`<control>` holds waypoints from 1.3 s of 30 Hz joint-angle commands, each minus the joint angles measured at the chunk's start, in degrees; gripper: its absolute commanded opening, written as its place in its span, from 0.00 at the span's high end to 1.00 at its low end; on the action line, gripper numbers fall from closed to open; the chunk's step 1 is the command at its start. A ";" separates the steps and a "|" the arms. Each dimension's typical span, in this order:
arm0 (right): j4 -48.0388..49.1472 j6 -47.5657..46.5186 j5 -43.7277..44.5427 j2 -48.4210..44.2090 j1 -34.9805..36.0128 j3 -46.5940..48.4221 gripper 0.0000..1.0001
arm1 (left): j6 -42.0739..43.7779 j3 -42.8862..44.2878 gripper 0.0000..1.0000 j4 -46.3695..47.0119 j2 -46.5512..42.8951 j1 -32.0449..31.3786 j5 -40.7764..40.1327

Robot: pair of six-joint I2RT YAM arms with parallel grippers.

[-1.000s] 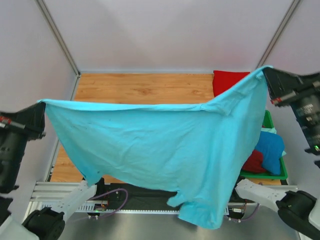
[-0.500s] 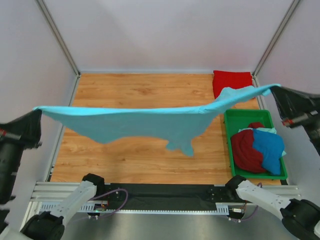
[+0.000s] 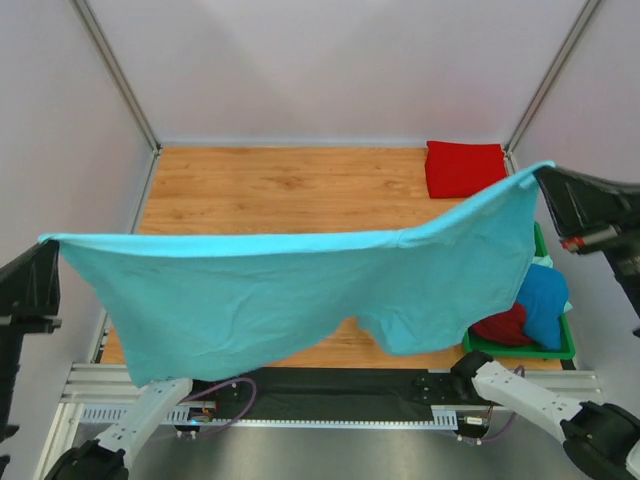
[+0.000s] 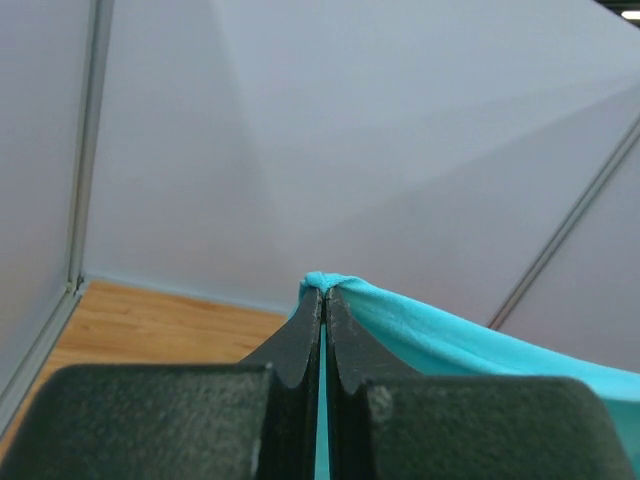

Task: Fold and stack the t-shirts
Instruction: Flatten the tshirt out

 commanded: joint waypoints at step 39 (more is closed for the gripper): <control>5.78 -7.57 10.03 79.89 -19.87 20.57 0.13 | -1.08 -6.37 0.23 7.57 75.62 17.91 -17.46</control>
